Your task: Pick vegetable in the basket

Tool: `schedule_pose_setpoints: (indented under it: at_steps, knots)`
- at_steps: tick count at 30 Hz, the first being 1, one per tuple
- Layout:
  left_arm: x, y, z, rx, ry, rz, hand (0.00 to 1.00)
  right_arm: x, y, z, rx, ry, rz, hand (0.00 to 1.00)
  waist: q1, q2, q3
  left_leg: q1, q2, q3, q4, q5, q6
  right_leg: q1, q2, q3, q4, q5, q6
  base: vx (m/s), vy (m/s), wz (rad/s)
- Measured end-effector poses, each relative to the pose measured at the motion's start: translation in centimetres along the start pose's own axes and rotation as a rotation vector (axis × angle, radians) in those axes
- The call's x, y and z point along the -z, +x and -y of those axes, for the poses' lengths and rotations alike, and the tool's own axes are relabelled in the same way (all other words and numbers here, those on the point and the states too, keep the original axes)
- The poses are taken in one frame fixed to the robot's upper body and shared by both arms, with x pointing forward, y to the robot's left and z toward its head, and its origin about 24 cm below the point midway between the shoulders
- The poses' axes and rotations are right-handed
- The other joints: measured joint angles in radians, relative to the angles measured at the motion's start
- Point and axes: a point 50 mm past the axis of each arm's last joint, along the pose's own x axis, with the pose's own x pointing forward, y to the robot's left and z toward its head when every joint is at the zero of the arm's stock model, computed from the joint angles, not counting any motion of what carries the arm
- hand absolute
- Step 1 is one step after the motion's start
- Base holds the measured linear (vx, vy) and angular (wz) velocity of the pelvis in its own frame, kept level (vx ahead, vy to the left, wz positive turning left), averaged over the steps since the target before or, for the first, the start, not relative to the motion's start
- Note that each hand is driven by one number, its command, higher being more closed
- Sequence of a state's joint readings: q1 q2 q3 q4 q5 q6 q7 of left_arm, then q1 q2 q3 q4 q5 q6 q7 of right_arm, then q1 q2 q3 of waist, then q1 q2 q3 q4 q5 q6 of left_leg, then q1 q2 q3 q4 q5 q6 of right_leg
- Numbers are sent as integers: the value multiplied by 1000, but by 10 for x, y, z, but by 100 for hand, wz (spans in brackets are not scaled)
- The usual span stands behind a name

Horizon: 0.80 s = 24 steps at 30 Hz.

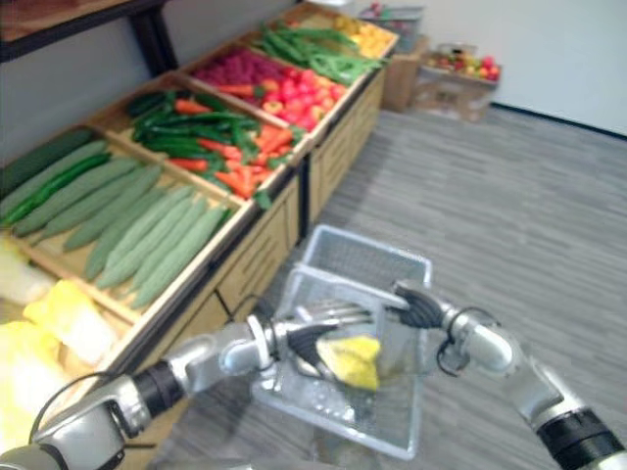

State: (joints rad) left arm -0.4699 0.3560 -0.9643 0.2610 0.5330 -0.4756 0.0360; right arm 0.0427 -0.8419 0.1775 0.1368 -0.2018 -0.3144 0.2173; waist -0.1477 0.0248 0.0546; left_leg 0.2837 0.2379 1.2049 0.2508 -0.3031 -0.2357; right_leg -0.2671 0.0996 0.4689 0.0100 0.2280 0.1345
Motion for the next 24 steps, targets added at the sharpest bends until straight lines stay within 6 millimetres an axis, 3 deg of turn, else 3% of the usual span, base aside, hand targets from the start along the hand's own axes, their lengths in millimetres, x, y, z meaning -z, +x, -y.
schedule_pose_setpoints:
  at_steps: [3,7,9,10,12,16,20,22,24]
  knots:
    - [-30,5,-6,-35,-51,149,0,31,-13,-16,128,105,-179,100,18,-12,2,-30,0,-70,1,1,15,8,-38,-58,-5,-3,-3,-72,-67,66]
    - [-52,-1,-16,-97,-128,247,0,58,-29,-35,295,263,-365,100,26,-18,2,-69,1,-148,5,7,33,12,-77,-123,-8,-4,-3,-64,-53,63]
    - [-60,-6,-20,-138,-191,273,0,73,-41,-51,389,368,-479,100,31,-20,1,-99,6,-204,16,7,40,17,-101,-171,-9,-8,-4,-76,-61,76]
    - [-65,-9,-22,-165,-237,291,0,82,-52,-65,448,442,-570,100,48,-23,-1,-122,14,-244,29,6,46,21,-116,-207,-10,-9,-5,-90,-68,77]
    - [-69,-12,-22,-185,-275,302,0,88,-59,-77,478,503,-635,100,56,-25,-1,-136,18,-280,35,7,50,31,-128,-239,-11,-15,-6,-63,-44,70]
    - [-81,-24,-25,-298,-383,311,0,101,-82,-124,553,702,-855,100,97,-38,-26,-192,19,-401,39,21,72,52,-172,-348,-11,-33,-8,-47,-24,80]
    - [-68,-43,-30,-494,-444,179,0,97,-94,-165,620,901,-984,100,124,-46,-39,-224,19,-490,33,31,87,82,-193,-423,-28,-47,-14,-5,-17,60]
    - [-52,-56,-35,-651,-469,54,0,96,-104,-185,663,992,-1072,100,124,-60,-46,-272,9,-560,28,45,97,83,-212,-481,-37,-59,-13,8,-40,98]
    - [-21,-83,-41,-902,-512,-167,0,95,-120,-213,654,1067,-1209,100,128,-75,-55,-310,-22,-647,-16,87,101,93,-239,-552,-58,-58,-14,28,-32,103]
